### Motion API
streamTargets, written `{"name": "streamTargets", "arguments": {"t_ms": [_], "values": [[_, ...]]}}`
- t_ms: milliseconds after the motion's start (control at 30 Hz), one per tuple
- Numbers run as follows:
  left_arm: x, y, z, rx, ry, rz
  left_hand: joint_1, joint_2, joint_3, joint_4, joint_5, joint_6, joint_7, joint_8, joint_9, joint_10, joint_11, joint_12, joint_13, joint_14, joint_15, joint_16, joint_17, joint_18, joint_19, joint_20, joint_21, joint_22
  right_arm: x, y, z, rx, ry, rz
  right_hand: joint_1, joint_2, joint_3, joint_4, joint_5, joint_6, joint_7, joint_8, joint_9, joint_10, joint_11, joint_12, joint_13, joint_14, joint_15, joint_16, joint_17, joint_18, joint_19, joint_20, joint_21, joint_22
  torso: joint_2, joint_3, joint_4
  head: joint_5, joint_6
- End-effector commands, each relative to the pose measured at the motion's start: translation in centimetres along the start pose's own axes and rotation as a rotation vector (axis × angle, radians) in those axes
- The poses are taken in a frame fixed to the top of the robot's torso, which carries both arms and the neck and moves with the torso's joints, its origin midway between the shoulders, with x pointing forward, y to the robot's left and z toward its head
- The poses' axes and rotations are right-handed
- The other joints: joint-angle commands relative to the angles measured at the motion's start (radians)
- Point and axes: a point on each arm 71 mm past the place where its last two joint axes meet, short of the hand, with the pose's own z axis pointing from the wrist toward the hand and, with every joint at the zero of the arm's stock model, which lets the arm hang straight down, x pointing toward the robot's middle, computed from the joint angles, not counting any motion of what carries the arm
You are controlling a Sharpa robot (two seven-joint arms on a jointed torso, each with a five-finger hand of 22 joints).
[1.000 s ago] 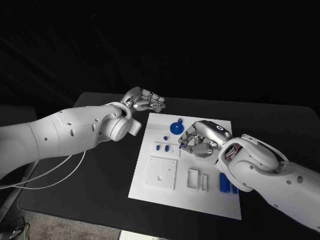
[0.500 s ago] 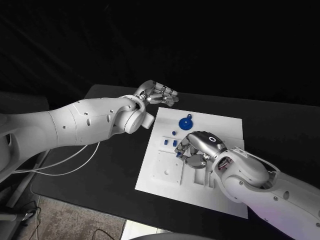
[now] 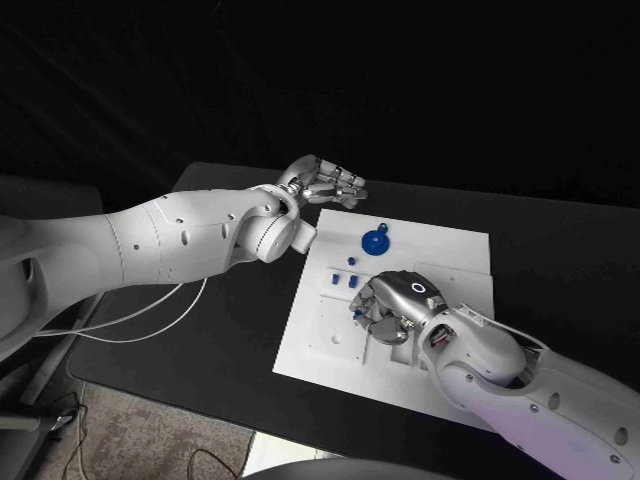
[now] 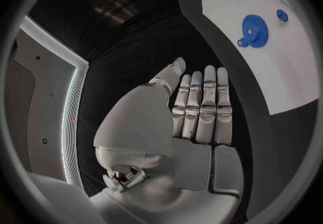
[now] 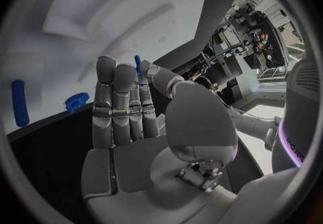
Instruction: Assemble the parts on the task board
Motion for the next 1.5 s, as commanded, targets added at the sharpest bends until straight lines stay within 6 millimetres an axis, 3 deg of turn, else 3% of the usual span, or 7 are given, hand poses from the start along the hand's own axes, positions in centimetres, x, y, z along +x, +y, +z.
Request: {"name": "streamTargets", "arguments": {"t_ms": [33,500,1500], "values": [[0.2,-0.3,0.0,0.013,0.004,-0.01,-0.001,0.008,-0.004,0.004,0.005,0.0,0.005,-0.004,0.001,-0.002,-0.001,-0.001,-0.001,-0.007,0.002,-0.003,-0.001,-0.005,0.008,-0.001,0.006,-0.001,0.2,0.1,0.0,-0.004,-0.008,-0.03,-0.001,0.001,0.006,0.0,-0.006,0.007,0.002,0.004,0.002,0.005,0.0,0.003,0.001,0.007,-0.001,-0.004,0.001,0.01,0.033,-0.005,-0.001,0.001,-0.001,0.0002,-0.0003,0.0,-0.001],[0.3,-0.3,0.0,0.011,0.012,-0.012,-0.001,0.008,-0.004,0.004,0.005,0.0,0.005,-0.004,0.001,-0.002,-0.001,-0.001,-0.001,-0.007,0.002,-0.003,-0.001,-0.005,0.008,-0.001,0.006,-0.001,0.9,-0.1,-0.1,0.0,0.02,-0.039,-0.001,0.0,0.008,0.0,-0.007,0.008,0.002,0.004,0.002,0.006,0.0,0.003,0.001,0.007,-0.001,-0.004,0.002,0.01,0.033,-0.005,0.0,0.002,0.0,0.0008,-0.0008,0.002,-0.009],[0.3,-0.2,0.0,0.007,0.015,-0.013,-0.001,0.007,-0.007,0.005,0.004,-0.002,0.006,-0.005,0.001,-0.005,0.0,-0.001,-0.001,-0.012,0.004,-0.003,-0.003,-0.004,0.009,0.0,0.006,-0.007,1.5,-0.3,-0.4,0.008,0.055,-0.051,-0.002,0.0,0.009,-0.004,-0.005,0.009,0.001,0.004,0.004,0.008,-0.001,0.003,0.001,0.007,-0.001,-0.003,0.005,0.01,0.033,-0.006,0.001,0.005,-0.001,-0.0001,-0.0016,0.006,-0.013]]}}
